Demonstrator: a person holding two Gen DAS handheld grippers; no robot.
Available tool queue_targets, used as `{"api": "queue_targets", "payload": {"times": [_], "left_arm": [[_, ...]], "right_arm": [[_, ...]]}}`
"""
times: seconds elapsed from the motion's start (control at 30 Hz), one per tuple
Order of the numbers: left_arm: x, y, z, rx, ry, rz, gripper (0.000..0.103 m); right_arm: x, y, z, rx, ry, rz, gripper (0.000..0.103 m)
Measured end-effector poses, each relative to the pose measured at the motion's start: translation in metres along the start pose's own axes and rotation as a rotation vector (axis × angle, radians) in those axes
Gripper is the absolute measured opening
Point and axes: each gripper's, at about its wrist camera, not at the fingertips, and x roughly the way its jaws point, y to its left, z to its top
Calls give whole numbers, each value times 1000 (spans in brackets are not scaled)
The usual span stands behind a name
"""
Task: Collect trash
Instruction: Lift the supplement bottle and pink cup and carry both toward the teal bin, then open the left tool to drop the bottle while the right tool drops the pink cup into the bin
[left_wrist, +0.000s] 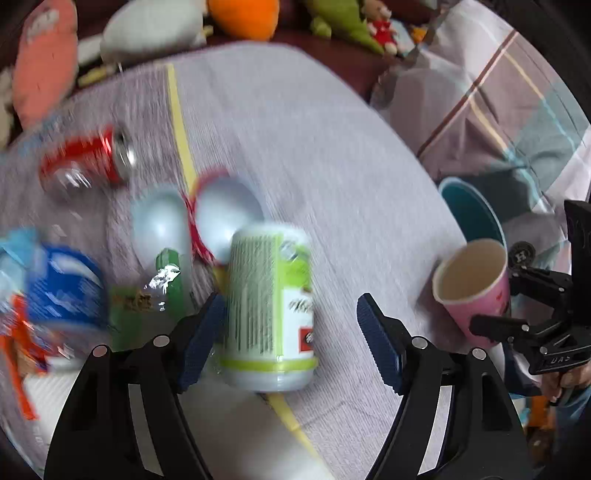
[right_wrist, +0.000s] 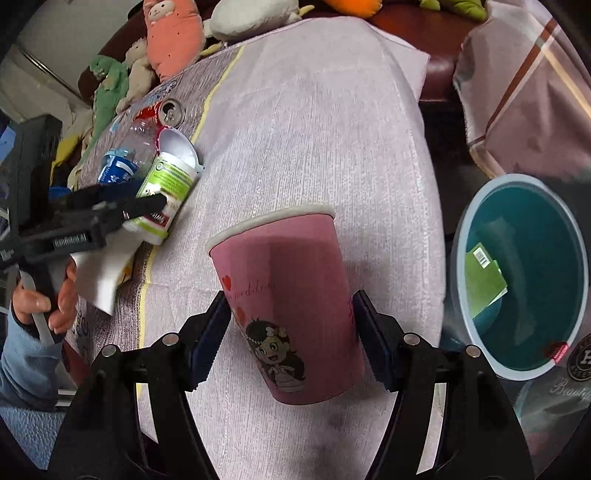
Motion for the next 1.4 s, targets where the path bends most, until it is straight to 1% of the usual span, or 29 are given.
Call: {"api": "queue_targets", "payload": {"times": [0.07,0.13,0.2,0.33,0.5,0.53,0.57,0.63,0.7,0.77,0.9,1.0,1.1,1.17,1.27,1.4], "left_arm": [[12,-3,-3,0,31,4,75],[18,-6,-5,7,36,31,56],[18,-8,-7,0,29,32,56],[3,-14,-9,-11,-6,1,56],[-12,-19,-11,-14,-27,-7,56],[-15,-17,-13,-18,-29,-8,56],[-18,-17,-14,-24,-33,-10,56],[-25,-17,-17,-37,-43,-22,56],[-32,-21,-18,-38,-52,-34,56],[-32,-33,-15,-28,-54,-46,56],[-35,-69,-7,33,-58,-85,56],[-32,-103,3,95,-57,-114,56],[-21,-142,14,161,-45,-146,56],[-9,-169,20,205,-28,-166,56],[7,-201,27,249,-2,-192,56],[34,-239,38,307,44,-214,56]], "right_arm": [[2,-1,0,6,-1,3,65],[2,-2,-1,15,-4,12,65],[2,-5,-1,28,-2,24,65],[4,-5,0,32,-2,26,66],[18,-3,-1,25,13,38,65],[17,-2,-2,20,-8,25,62],[14,-4,-3,28,-17,33,59],[7,-10,-5,67,-41,59,58],[-6,-20,-7,102,-74,54,58],[-20,-32,-10,137,-105,67,58],[-58,-57,-15,191,-197,47,58],[-93,-85,-23,250,-282,2,58],[-118,-118,-34,323,-336,-38,58],[-129,-139,-41,369,-357,-62,58],[-139,-167,-52,436,-375,-99,58],[-143,-193,-62,490,-385,-136,58]]}}
